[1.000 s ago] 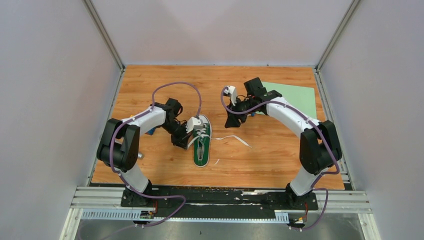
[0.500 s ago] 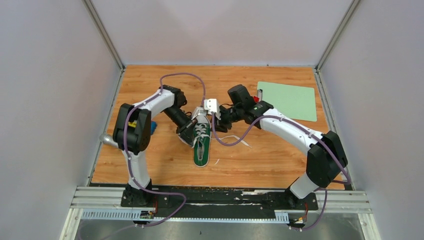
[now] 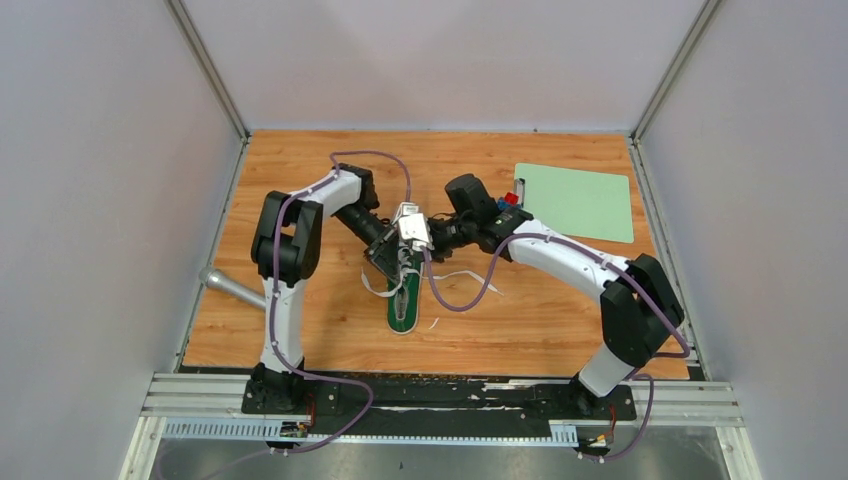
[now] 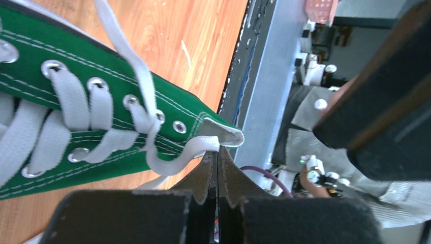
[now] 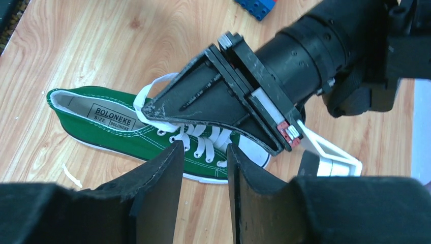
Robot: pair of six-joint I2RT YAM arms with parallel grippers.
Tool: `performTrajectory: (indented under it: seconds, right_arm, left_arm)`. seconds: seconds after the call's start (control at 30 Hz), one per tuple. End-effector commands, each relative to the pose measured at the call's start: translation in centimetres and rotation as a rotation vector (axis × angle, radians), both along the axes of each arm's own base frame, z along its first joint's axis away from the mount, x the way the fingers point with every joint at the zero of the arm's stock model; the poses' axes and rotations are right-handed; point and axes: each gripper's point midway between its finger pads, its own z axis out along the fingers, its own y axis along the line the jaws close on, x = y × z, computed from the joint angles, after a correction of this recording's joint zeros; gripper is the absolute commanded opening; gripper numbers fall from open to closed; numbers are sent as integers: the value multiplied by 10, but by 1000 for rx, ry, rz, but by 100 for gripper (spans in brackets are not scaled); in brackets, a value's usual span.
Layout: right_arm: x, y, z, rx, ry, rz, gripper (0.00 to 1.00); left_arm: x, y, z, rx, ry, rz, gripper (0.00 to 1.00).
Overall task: Tie the shoes
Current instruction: Wrap the shoelace around the shoelace.
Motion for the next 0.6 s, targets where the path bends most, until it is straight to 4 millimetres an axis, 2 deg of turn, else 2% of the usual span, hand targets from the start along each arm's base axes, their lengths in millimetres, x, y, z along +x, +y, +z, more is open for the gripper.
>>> performTrajectory:
  seconds: [0.0,0.23,0.33,0.57]
  right_arm:
    - [-14,14,-4,43,-22,116,37]
    - [-34,11,-33,13,-88,194,37]
    - [-37,16,-33,61,-185,206,42]
    - [-45,34,-34,109,-287,249,41]
  left_arm:
    - [-4,1,11,57,217,85,0]
    - [3,4,-4,80,304,131,1]
    - [5,3,-6,88,336,147,4]
    - [7,6,-8,126,377,172,7]
